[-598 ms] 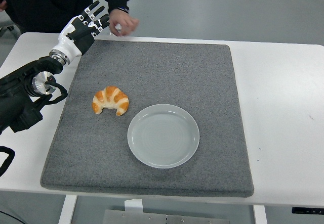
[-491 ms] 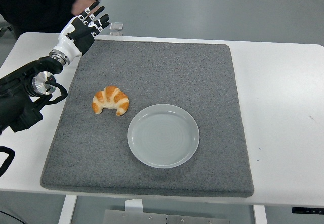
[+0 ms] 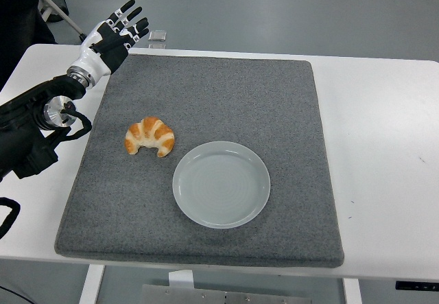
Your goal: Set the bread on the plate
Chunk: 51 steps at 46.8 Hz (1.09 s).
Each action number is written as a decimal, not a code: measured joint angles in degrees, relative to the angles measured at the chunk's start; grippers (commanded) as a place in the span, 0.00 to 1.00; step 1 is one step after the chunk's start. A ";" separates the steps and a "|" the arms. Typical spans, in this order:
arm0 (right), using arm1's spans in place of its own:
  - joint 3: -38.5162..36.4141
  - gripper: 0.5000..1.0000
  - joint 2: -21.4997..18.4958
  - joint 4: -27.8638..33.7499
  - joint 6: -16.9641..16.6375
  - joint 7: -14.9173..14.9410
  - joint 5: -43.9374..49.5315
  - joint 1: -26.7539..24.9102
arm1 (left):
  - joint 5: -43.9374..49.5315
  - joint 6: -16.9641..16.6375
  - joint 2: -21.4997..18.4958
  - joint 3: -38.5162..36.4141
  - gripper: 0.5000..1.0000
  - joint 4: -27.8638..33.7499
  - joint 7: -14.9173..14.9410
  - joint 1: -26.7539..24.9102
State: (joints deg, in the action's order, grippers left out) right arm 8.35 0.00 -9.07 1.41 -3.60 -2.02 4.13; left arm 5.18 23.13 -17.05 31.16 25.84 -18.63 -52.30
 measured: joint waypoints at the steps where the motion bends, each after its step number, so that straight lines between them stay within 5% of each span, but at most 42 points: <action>1: 0.00 0.86 0.00 0.00 0.00 0.00 0.00 0.00 | 0.00 -0.01 0.00 0.01 0.98 0.00 0.00 0.00; 26: 0.00 0.86 0.00 0.02 0.00 0.00 0.00 0.00 | -0.06 -0.42 -2.89 -0.17 0.98 2.52 0.31 -1.10; 51: 0.00 0.86 0.00 0.02 0.00 -0.01 0.00 0.00 | -0.18 -11.78 -16.24 -8.95 0.97 21.35 0.43 -7.78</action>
State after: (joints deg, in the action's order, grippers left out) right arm 8.35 0.00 -9.05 1.41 -3.61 -2.02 4.13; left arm 5.00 11.35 -33.29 22.21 47.19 -18.21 -60.08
